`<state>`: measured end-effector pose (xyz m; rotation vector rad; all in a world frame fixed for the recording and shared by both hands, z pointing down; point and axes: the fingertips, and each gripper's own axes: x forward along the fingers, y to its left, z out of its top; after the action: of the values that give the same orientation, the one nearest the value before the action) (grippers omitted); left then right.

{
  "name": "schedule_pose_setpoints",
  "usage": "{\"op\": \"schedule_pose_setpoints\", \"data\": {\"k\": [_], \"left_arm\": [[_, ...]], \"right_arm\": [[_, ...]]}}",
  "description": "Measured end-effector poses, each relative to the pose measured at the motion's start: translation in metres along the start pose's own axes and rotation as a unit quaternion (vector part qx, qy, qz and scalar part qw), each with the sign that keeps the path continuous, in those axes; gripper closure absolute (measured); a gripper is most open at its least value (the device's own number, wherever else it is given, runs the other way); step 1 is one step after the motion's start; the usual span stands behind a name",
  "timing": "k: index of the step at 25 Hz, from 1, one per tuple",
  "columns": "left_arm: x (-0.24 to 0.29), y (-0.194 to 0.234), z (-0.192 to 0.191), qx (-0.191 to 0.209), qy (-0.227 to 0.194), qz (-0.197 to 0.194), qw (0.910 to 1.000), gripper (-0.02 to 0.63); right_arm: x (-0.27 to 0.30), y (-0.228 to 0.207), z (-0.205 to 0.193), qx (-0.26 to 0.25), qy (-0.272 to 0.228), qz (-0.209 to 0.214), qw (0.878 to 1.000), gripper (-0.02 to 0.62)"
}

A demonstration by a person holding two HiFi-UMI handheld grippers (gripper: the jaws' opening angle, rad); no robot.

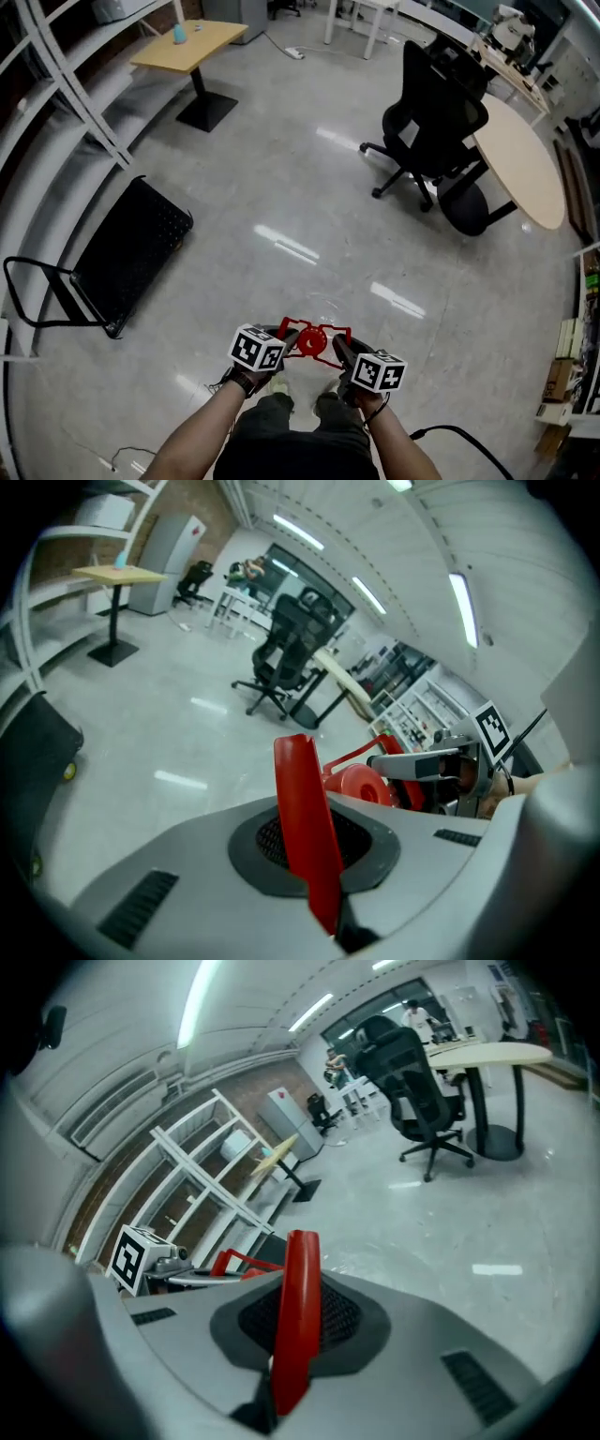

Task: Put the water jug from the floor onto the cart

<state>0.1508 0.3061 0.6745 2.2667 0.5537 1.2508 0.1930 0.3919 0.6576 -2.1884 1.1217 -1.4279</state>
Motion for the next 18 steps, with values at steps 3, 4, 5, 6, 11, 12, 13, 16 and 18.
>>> {"op": "schedule_pose_setpoints", "data": {"k": [3,4,5,6,11,12,13,16,18], "left_arm": [[-0.073,0.027,0.021,-0.036,-0.054,0.032,0.9974,0.604],[-0.099,0.039,0.029,-0.048,-0.072,0.049,0.9951,0.604],[-0.123,0.052,0.035,-0.06,-0.087,0.067,0.9922,0.604],[-0.146,0.065,0.039,-0.069,-0.1,0.084,0.989,0.604],[-0.245,0.135,0.044,-0.115,-0.168,0.153,0.967,0.604],[-0.265,0.15,0.044,-0.126,-0.181,0.167,0.961,0.604],[-0.284,0.164,0.042,-0.137,-0.192,0.18,0.955,0.604],[-0.343,0.212,0.038,-0.168,-0.222,0.214,0.9363,0.604],[-0.38,0.248,0.036,-0.189,-0.24,0.234,0.9232,0.604]], "right_arm": [[0.031,0.077,0.032,-0.053,0.013,0.05,0.997,0.561],[0.045,0.104,0.041,-0.07,0.021,0.068,0.995,0.561],[0.059,0.129,0.048,-0.083,0.03,0.086,0.992,0.561],[0.073,0.152,0.051,-0.094,0.039,0.101,0.99,0.561],[0.15,0.257,0.055,-0.146,0.091,0.169,0.97,0.561],[0.167,0.278,0.054,-0.157,0.102,0.183,0.965,0.561],[0.182,0.299,0.053,-0.166,0.114,0.195,0.96,0.561],[0.23,0.365,0.048,-0.196,0.147,0.228,0.942,0.561],[0.265,0.409,0.044,-0.209,0.17,0.249,0.93,0.561]]}}
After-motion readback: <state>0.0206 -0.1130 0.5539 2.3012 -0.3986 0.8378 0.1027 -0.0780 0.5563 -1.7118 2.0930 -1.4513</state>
